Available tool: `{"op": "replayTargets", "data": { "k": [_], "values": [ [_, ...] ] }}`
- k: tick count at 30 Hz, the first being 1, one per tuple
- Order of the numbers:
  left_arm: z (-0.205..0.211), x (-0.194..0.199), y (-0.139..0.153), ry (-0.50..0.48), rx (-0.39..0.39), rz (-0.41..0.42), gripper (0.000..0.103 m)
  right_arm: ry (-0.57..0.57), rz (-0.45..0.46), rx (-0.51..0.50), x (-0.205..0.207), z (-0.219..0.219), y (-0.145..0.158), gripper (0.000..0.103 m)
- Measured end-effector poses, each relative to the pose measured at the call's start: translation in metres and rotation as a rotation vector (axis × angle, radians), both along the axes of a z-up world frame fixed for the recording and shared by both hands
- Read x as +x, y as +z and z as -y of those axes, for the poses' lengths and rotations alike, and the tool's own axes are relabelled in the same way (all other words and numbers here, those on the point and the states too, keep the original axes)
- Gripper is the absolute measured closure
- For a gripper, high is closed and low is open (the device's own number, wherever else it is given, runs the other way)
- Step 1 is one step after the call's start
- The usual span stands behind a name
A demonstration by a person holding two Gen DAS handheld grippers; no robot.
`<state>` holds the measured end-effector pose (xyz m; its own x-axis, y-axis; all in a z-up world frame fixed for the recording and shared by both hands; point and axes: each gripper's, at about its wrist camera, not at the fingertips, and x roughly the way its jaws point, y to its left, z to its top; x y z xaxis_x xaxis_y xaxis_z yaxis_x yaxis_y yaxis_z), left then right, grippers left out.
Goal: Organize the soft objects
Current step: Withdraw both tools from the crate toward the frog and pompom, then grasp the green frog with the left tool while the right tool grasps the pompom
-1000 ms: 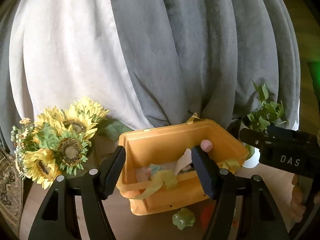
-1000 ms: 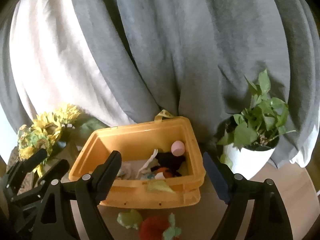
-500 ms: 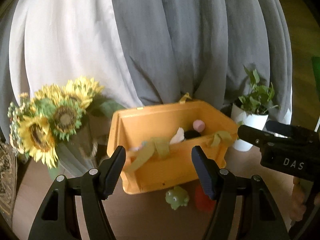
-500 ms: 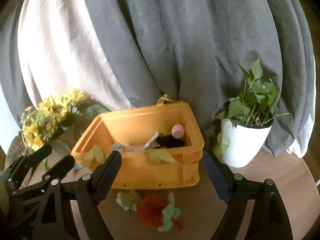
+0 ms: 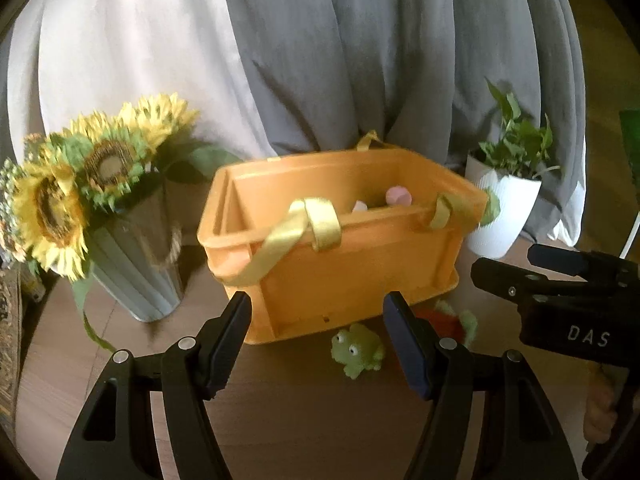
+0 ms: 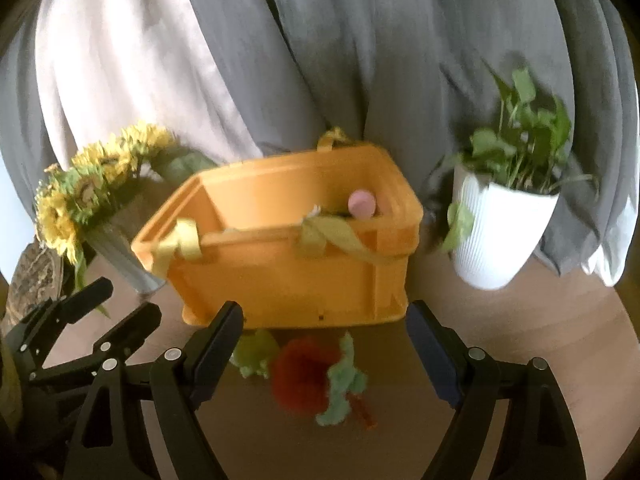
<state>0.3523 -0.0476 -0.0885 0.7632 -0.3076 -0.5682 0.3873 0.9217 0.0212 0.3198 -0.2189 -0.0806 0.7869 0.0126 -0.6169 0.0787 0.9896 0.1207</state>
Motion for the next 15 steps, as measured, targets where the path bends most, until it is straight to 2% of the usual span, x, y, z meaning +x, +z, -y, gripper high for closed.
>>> {"op": "replayTargets", "data": {
  "k": [15],
  "values": [
    [0.004, 0.023, -0.045, -0.131, 0.059, -0.049, 0.036, 0.013, -0.145, -0.026, 0.024, -0.011, -0.045, 0.019]
  ]
}}
